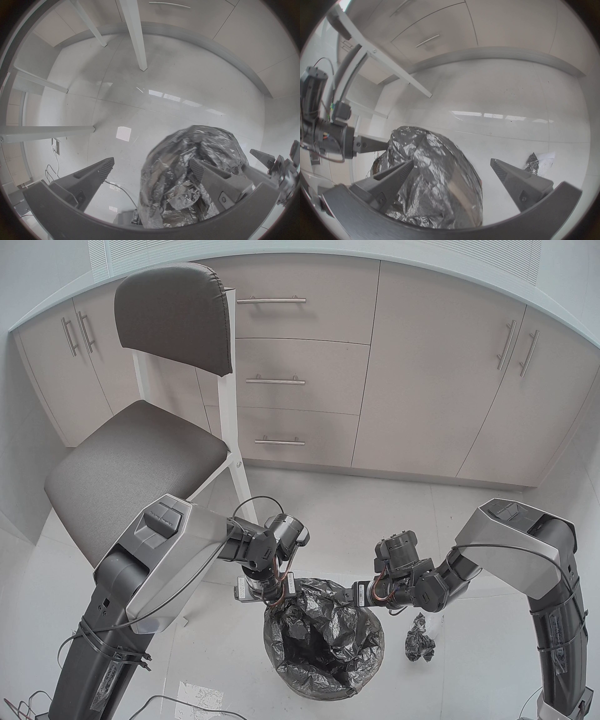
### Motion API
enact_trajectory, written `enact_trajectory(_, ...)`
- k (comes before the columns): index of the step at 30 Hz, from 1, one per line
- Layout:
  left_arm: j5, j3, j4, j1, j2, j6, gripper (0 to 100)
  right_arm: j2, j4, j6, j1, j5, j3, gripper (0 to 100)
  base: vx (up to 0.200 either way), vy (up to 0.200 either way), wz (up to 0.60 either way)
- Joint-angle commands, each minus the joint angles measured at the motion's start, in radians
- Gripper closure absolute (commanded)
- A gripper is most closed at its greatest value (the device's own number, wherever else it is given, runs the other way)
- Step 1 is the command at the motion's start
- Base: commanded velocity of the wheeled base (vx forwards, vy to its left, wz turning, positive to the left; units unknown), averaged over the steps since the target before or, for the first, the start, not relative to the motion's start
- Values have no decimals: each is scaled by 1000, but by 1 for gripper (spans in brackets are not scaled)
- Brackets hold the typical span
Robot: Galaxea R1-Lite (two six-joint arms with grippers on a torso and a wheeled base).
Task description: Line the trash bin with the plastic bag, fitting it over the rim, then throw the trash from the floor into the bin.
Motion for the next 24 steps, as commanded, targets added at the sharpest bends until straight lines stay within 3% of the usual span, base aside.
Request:
enact_trajectory(1, 0, 0, -1, 0, 0, 0, 0, -23, -15, -9, 1, 9, 48, 0, 0, 0, 0)
enact_trajectory(15, 2, 17, -14, -2, -9, -3, 0, -19, -16, -12, 24, 1, 34, 0, 0, 0, 0)
enact_trajectory(19, -1, 126, -184, -17, -89, 21, 0, -12, -18, -10, 23, 1, 31, 0, 0, 0, 0)
enact_trajectory(24, -3, 167, -205, -22, -138, 101, 0, -8, -18, -10, 23, 1, 31, 0, 0, 0, 0)
